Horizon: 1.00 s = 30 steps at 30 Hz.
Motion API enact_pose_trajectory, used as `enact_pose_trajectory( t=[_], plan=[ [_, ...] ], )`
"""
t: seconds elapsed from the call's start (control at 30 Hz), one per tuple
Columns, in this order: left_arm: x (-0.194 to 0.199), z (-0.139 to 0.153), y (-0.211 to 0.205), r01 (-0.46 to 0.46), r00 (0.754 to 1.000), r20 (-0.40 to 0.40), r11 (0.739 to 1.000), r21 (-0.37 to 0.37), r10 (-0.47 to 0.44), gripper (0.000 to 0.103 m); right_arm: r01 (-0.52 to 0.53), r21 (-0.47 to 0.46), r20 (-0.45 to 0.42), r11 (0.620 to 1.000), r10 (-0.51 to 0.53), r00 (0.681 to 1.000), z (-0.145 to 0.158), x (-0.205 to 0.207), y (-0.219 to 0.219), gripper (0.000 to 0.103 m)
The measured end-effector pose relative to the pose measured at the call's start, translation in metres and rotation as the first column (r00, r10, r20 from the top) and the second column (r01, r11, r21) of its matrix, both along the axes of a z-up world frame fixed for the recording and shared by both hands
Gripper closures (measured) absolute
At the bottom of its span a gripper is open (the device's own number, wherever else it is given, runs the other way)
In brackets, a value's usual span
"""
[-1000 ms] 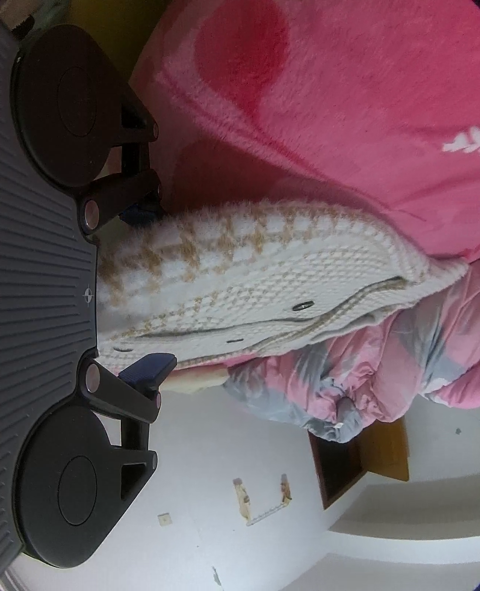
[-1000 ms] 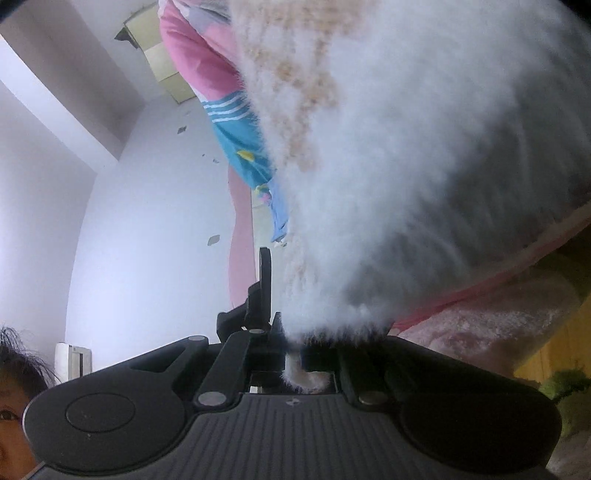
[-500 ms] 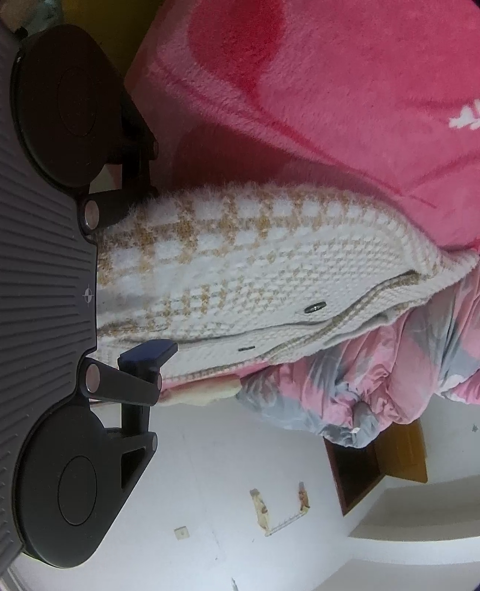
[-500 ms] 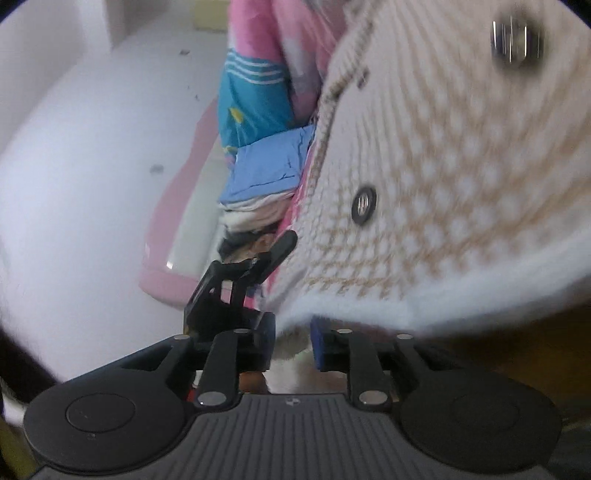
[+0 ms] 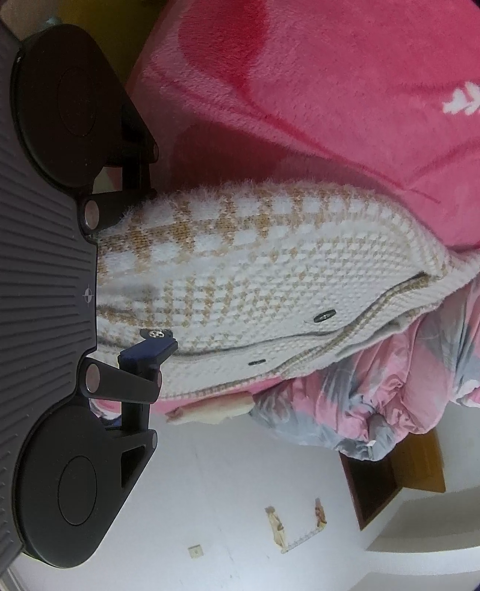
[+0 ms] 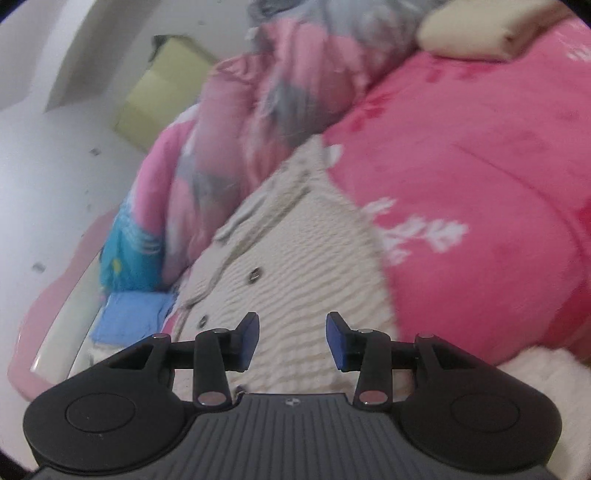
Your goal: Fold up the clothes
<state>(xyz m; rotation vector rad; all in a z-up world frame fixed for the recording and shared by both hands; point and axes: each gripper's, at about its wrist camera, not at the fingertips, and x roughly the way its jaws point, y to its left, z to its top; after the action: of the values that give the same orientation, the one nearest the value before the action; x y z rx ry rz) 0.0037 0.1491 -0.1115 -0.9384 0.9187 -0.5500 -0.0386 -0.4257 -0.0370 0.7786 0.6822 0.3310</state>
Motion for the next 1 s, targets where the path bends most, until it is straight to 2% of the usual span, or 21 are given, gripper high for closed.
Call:
enact_pose_trajectory(
  t=[0.23, 0.37, 0.53, 0.67, 0.77, 0.8, 0.83, 0.93, 1.0],
  plan=[
    [0.001, 0.003, -0.004, 0.007, 1.000, 0.003, 0.999, 0.041, -0.007, 0.054, 0.051, 0.037, -0.074, 0.998, -0.048, 0.996, -0.034, 0.020, -0.022, 0.061],
    [0.002, 0.004, -0.005, 0.016, 1.000, 0.003, 0.998, 0.056, -0.016, 0.054, 0.043, 0.075, -0.070, 0.996, -0.038, 0.997, -0.037, 0.008, -0.051, 0.062],
    [0.003, 0.007, -0.007, 0.027, 1.000, 0.008, 0.997, 0.073, -0.028, 0.054, -0.002, 0.173, -0.103, 0.985, 0.020, 0.995, -0.046, -0.004, -0.050, 0.062],
    [0.004, 0.010, -0.009, 0.054, 0.998, 0.017, 0.993, 0.108, -0.056, 0.053, -0.050, 0.197, -0.129, 0.979, 0.076, 0.989, -0.056, -0.008, -0.037, 0.064],
    [0.003, 0.012, -0.012, 0.080, 0.996, 0.021, 0.988, 0.131, -0.084, 0.054, -0.084, 0.209, -0.144, 0.974, 0.116, 0.983, -0.062, -0.010, -0.026, 0.069],
    [0.003, 0.012, -0.013, 0.089, 0.995, 0.021, 0.986, 0.138, -0.093, 0.054, -0.096, 0.213, -0.149, 0.972, 0.129, 0.980, -0.064, -0.011, -0.022, 0.074],
    [0.002, 0.012, -0.014, 0.094, 0.995, 0.023, 0.984, 0.150, -0.099, 0.055, -0.107, 0.218, -0.154, 0.970, 0.143, 0.978, -0.066, -0.012, -0.018, 0.084],
    [0.001, 0.016, -0.016, 0.099, 0.994, 0.031, 0.975, 0.200, -0.107, 0.071, -0.122, 0.208, -0.144, 0.971, 0.154, 0.978, -0.066, -0.014, -0.009, 0.102],
    [-0.001, 0.020, -0.013, 0.091, 0.994, 0.046, 0.976, 0.199, -0.102, 0.084, -0.127, 0.184, -0.106, 0.975, 0.148, 0.983, -0.057, -0.018, -0.007, 0.103]
  ],
)
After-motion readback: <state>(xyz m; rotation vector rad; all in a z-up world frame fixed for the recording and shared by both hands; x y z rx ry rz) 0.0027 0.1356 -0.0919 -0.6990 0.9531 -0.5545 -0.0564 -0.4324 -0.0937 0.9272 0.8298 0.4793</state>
